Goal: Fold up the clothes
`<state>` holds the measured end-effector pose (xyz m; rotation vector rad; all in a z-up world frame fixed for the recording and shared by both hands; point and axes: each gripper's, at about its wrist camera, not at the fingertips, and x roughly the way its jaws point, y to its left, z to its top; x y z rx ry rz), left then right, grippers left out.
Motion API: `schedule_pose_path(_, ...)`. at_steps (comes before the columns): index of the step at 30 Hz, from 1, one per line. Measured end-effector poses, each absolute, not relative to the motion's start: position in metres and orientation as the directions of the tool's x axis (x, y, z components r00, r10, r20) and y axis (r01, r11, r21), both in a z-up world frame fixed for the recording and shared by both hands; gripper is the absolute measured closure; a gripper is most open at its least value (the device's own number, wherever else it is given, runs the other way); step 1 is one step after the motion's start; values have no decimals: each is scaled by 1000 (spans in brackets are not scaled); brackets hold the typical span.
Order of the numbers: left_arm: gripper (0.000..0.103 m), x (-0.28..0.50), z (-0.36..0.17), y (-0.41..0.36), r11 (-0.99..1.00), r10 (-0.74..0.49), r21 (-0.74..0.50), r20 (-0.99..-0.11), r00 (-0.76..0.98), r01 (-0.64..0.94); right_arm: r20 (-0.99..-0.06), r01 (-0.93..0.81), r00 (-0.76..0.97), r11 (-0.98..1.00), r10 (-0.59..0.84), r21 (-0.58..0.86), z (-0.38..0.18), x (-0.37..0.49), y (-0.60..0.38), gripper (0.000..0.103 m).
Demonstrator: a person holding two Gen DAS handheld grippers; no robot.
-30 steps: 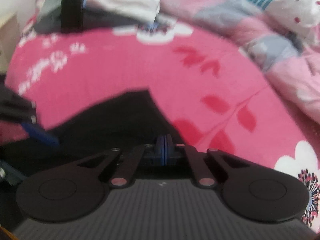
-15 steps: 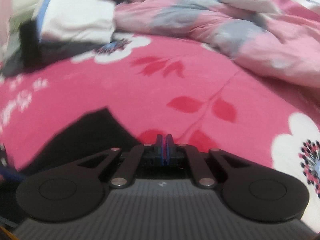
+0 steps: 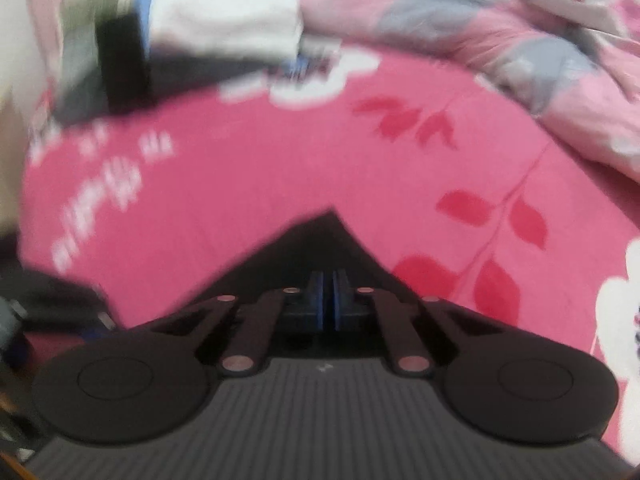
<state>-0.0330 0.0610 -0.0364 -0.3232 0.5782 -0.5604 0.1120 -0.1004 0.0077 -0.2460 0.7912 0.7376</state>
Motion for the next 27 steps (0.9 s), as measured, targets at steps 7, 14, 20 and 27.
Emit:
schedule_pose_path(7, 96, -32, -40, 70, 786, -592, -489, -420, 688, 378, -615, -654, 499, 731, 611, 196, 2, 109, -117, 100)
schedule_pose_path(14, 101, -36, -43, 73, 807, -566, -470, -442, 696, 358, -629, -651, 476, 727, 615, 218, -31, 127, -97, 98)
schedule_pose_path(20, 101, -40, -41, 78, 800, -569, -482, -424, 705, 357, -567, -502, 565, 795, 599, 340, -12, 148, -130, 95)
schedule_pose_path(27, 101, -40, -40, 78, 808, -557, -482, -438, 705, 339, -462, -359, 722, 850, 515, 386, 30, 100, -250, 93)
